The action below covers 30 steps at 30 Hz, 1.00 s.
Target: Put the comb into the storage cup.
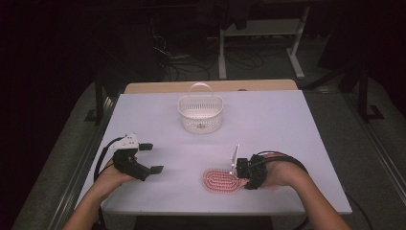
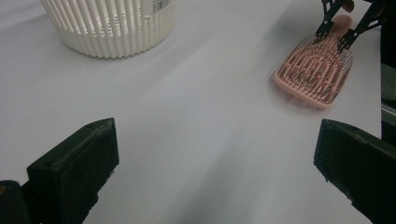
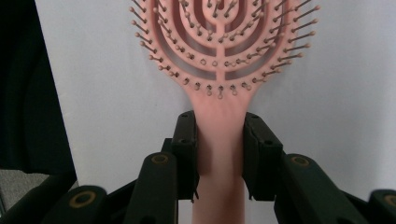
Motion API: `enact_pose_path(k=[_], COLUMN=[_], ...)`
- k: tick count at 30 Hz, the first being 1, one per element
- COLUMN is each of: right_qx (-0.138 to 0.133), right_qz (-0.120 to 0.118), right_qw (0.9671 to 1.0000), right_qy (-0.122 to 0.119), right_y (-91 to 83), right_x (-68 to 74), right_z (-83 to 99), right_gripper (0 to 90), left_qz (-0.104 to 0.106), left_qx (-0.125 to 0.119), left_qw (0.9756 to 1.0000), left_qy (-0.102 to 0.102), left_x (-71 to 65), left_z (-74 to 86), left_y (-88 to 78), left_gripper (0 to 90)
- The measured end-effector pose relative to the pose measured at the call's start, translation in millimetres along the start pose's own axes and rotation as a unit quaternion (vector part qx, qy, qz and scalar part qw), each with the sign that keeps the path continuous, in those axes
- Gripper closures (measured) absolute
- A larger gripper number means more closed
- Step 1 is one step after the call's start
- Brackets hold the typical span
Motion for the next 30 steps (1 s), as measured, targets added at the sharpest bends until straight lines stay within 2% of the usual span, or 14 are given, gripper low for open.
enact_pose_path(k=[10, 17, 24, 26, 27, 30], right_qx=[0.002, -0.026, -0.062, -0.067, -0.068, -0.058], right_qz=[0.006, 0.001, -0.008, -0.006, -0.014, -0.017], right_qw=[1.0000, 0.9997, 0.9980, 0.9977, 0.9976, 0.9981], right_qy=[-0.004, 0.001, 0.003, 0.003, 0.009, 0.009], right_y=[-0.1, -2.0, -7.6, -8.4, -8.4, -5.1], right_x=[1.1, 0.2, -1.6, -2.4, -2.0, -3.1], right_z=[-0.3, -0.7, 0.2, 0.6, 1.1, 2.2], right_gripper=[68.4, 68.5, 68.4, 68.5, 68.4, 68.4], left_qz=[0.000, 0.000, -0.001, -0.001, -0.001, -0.001], left_qx=[0.000, 0.000, 0.000, 0.000, 0.000, 0.000], left_qw=[1.0000, 1.0000, 1.0000, 1.0000, 1.0000, 1.0000], left_qy=[0.000, 0.001, 0.001, 0.002, 0.002, 0.003], left_x=[0.1, 0.4, 0.5, 0.4, 0.4, 0.4], left_z=[0.0, 0.1, 0.1, 0.1, 0.1, 0.0], left_y=[0.1, -0.2, -0.3, -0.3, -0.3, -0.4], left_gripper=[0.0, 0.0, 0.0, 0.0, 0.0, 0.0])
Point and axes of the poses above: each handheld gripper's, and its own axes: y roughly forward along the jaws, z roughly out of its underside, x roughly to its left, the point moved 6 cm from there along y, roughly forward along the jaws, and after that the axes turned 14 degrees about -z, right-handed, at the moved point
